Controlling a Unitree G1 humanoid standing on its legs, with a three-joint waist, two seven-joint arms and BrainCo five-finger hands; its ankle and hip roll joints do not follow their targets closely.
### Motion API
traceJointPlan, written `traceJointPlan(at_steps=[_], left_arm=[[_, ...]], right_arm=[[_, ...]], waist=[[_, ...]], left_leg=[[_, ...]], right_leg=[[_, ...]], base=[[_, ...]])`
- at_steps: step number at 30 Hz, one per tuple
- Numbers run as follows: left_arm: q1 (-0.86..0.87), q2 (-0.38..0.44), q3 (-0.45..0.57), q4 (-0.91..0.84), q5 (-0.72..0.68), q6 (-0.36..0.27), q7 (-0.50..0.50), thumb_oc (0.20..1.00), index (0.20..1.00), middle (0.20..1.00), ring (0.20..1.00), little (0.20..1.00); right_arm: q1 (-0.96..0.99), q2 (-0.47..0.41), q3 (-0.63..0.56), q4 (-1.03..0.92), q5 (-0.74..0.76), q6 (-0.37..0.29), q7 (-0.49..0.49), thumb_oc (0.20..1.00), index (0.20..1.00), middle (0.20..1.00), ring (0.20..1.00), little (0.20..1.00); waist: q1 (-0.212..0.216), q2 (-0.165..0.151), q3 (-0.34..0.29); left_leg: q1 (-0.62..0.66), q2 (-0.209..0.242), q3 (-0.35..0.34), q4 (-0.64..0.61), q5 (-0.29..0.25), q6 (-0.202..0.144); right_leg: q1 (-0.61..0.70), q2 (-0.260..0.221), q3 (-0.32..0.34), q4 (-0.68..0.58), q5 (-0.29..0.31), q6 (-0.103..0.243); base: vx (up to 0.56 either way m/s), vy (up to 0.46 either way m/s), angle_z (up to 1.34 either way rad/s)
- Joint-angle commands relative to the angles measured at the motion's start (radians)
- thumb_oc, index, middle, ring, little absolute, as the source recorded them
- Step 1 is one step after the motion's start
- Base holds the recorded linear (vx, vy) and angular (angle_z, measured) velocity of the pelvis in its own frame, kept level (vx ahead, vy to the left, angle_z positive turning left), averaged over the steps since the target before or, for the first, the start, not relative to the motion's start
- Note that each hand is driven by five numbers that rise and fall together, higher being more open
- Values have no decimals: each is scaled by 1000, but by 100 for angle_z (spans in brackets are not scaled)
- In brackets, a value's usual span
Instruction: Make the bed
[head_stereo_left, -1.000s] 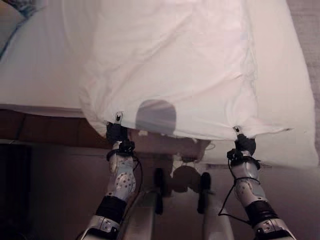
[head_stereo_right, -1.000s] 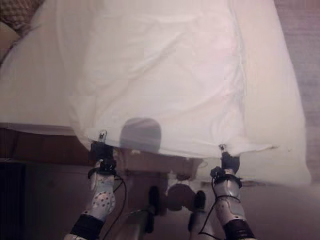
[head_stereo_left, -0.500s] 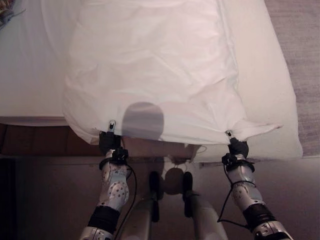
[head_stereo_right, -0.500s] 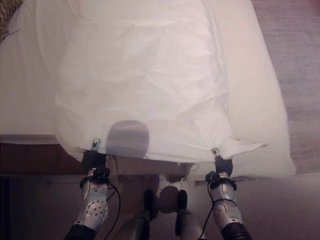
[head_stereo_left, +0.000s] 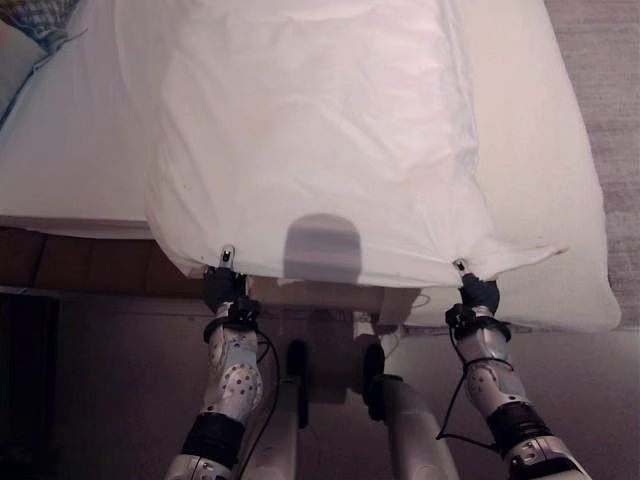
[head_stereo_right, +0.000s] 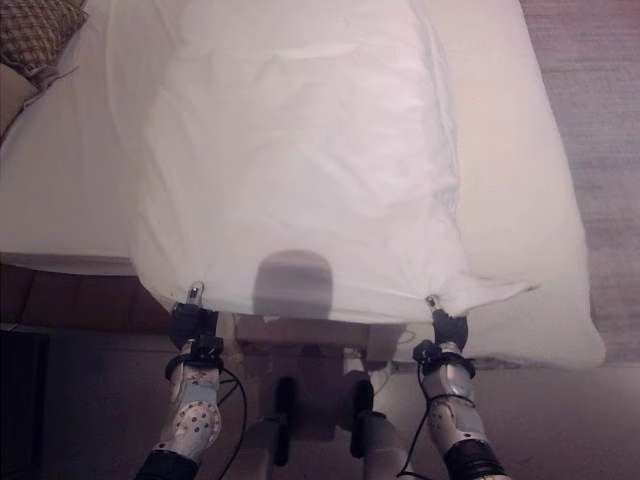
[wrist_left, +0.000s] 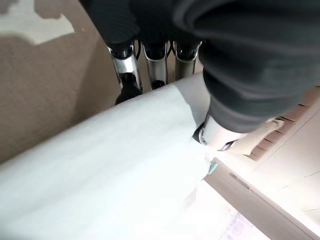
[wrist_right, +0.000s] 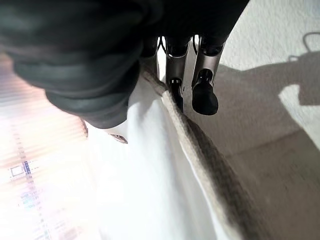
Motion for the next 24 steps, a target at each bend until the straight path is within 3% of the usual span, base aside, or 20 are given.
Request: traceJointPlan(at_steps=[1, 3, 4, 5, 6, 7, 9, 10, 12, 13, 15, 16, 21, 24], left_arm=[[31, 66, 106, -95, 36, -118, 21, 200, 200, 200, 200, 200], [13, 86, 66, -105, 56, -108, 20, 200, 200, 200, 200, 200], [14, 96, 50, -110, 106, -93, 23, 200, 200, 200, 200, 200], [24, 106, 36, -110, 129, -94, 19, 200, 200, 200, 200, 200], [24, 106, 36, -110, 129, -94, 19, 200, 200, 200, 200, 200], [31, 118, 28, -92, 178, -79, 30, 200, 200, 200, 200, 200], [32, 117, 27, -94, 181, -78, 32, 200, 200, 200, 200, 200], [67, 164, 56, -97, 311, -56, 58, 200, 200, 200, 200, 200], [83, 174, 76, -93, 337, -55, 68, 200, 200, 200, 200, 200], [87, 176, 83, -95, 350, -50, 73, 200, 200, 200, 200, 200], [101, 168, 88, -80, 349, -50, 69, 200, 200, 200, 200, 200], [114, 166, 98, -73, 344, -44, 74, 200, 200, 200, 200, 200], [182, 138, 73, 43, 300, 11, 31, 200, 200, 200, 200, 200], [187, 158, 52, 175, 425, 48, 25, 200, 200, 200, 200, 200]], right_arm=[[30, -93, -112, -9, 5, -100, -80, 200, 200, 200, 200, 200], [29, -93, -113, -21, -26, -89, -91, 200, 200, 200, 200, 200], [36, -93, -122, -34, -34, -83, -94, 200, 200, 200, 200, 200], [36, -103, -122, -23, -55, -69, -90, 200, 200, 200, 200, 200], [36, -103, -122, -23, -55, -69, -91, 200, 200, 200, 200, 200], [40, -98, -120, -19, -74, -53, -84, 200, 200, 200, 200, 200], [41, -97, -120, -20, -75, -52, -84, 200, 200, 200, 200, 200], [48, -87, -107, -32, -91, -47, -61, 200, 200, 200, 200, 200], [65, -84, -80, -38, -79, -49, -27, 200, 200, 200, 200, 200], [82, -71, -72, -46, -54, -58, -11, 200, 200, 200, 200, 200], [91, -63, -60, -26, -30, -48, 23, 200, 200, 200, 200, 200], [88, -57, -44, -11, -18, -42, 41, 200, 200, 200, 200, 200], [125, -29, 7, 117, 33, 2, 115, 200, 200, 200, 200, 200], [133, -34, 41, 252, -18, 38, 149, 200, 200, 200, 200, 200]], waist=[[16, 40, -58], [6, 32, -52], [0, 33, -45], [-8, 36, -47], [-7, 35, -47], [-8, 44, -58], [-7, 44, -58], [5, 40, -64], [5, 26, -67], [8, 22, -70], [8, 25, -65], [22, 22, -57], [26, 16, -50], [25, 16, -43]], left_leg=[[34, -23, -1, -98, 104, -16], [12, -63, 26, -32, 50, -3], [-13, -100, 47, 43, 18, 0], [-29, -150, 69, 114, -31, 24], [-29, -151, 71, 116, -33, 25], [-24, -185, 92, 134, -64, 48], [-24, -185, 93, 135, -65, 49], [-13, -187, 115, 136, -74, 67], [8, -199, 123, 98, -61, 71], [15, -207, 122, 81, -58, 70], [19, -209, 122, 65, -49, 66], [11, -206, 127, 77, -53, 65], [3, -201, 121, 65, -36, 64], [-1, -199, 111, 59, -29, 58]], right_leg=[[63, 18, 92, -172, 129, 150], [80, -39, 104, -206, 175, 182], [100, -78, 114, -245, 207, 208], [115, -134, 146, -284, 267, 225], [117, -135, 147, -287, 269, 226], [151, -190, 154, -360, 323, 223], [153, -190, 154, -363, 324, 223], [142, -176, 114, -360, 320, 209], [120, -89, 116, -289, 234, 184], [124, -73, 114, -299, 220, 178], [125, -67, 147, -302, 215, 181], [128, -78, 118, -310, 226, 185], [123, -75, 109, -303, 224, 192], [117, -74, 96, -298, 223, 194]], base=[[-39, 373, -7], [-6, 481, -15], [69, 747, 12], [64, 586, 23], [158, 703, 15], [108, 334, -8], [81, 275, -19], [58, 276, -26], [31, 242, -39], [2, 130, -36], [-9, 55, -9], [-35, -20, 3], [-9, -59, 2], [-17, -61, 7]])
